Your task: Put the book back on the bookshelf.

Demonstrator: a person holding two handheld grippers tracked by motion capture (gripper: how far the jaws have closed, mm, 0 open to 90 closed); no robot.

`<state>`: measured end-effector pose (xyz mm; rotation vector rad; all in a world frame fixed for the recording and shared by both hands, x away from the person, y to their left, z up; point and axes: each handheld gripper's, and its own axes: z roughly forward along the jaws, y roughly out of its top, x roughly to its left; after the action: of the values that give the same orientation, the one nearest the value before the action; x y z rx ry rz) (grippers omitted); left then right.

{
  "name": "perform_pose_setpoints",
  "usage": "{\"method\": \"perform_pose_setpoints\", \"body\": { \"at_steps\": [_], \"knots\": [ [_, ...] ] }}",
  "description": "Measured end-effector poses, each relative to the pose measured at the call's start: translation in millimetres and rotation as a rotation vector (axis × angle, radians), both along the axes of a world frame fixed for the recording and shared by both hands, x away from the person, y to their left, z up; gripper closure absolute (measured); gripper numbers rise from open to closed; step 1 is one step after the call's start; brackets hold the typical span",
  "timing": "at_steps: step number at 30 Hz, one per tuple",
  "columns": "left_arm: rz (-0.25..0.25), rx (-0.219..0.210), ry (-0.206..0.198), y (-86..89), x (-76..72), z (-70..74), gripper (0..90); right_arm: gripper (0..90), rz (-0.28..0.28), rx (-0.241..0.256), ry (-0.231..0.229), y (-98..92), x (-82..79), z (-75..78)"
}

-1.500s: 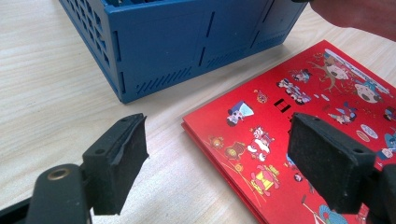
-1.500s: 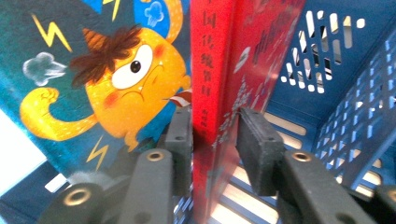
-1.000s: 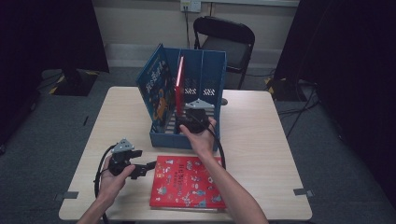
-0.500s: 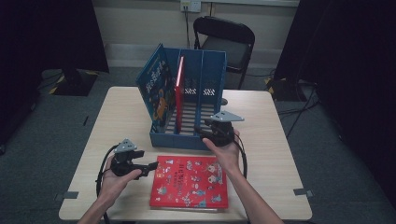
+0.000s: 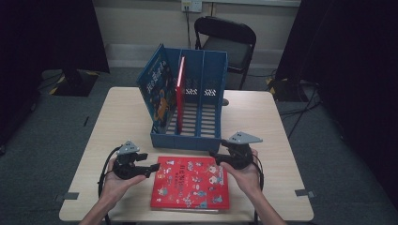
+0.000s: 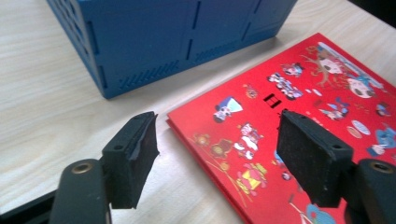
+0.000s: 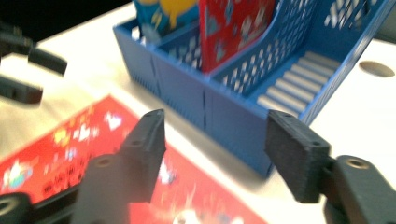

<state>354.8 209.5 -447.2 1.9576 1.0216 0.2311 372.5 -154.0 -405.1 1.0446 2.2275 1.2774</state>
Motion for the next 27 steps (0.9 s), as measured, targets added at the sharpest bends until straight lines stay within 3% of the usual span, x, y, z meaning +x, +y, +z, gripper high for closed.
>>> {"method": "perform_pose_setpoints", "body": {
  "at_steps": [5,10,12,21,27],
  "knots": [
    [0.014,0.01,-0.002,0.8,0.3,-1.5,33.4,37.2,0.026,-0.014,0.049,-9.9,-9.6,-23.3],
    [-0.001,0.034,0.032,-2.4,3.9,-10.2,33.3,33.6,0.018,-0.053,0.091,-16.1,-9.7,-42.5],
    [-0.006,0.046,0.044,-5.0,4.8,-13.2,32.6,32.4,0.018,-0.039,0.114,-19.4,-7.8,-46.5],
    [-0.045,0.071,0.069,-13.1,4.5,-21.7,34.4,26.9,0.009,-0.096,0.141,-16.6,-2.1,-67.5],
    [-0.052,0.072,0.078,-17.9,4.8,-24.6,35.7,22.0,0.031,-0.056,0.147,-20.2,7.8,-74.8]
  ]
}}
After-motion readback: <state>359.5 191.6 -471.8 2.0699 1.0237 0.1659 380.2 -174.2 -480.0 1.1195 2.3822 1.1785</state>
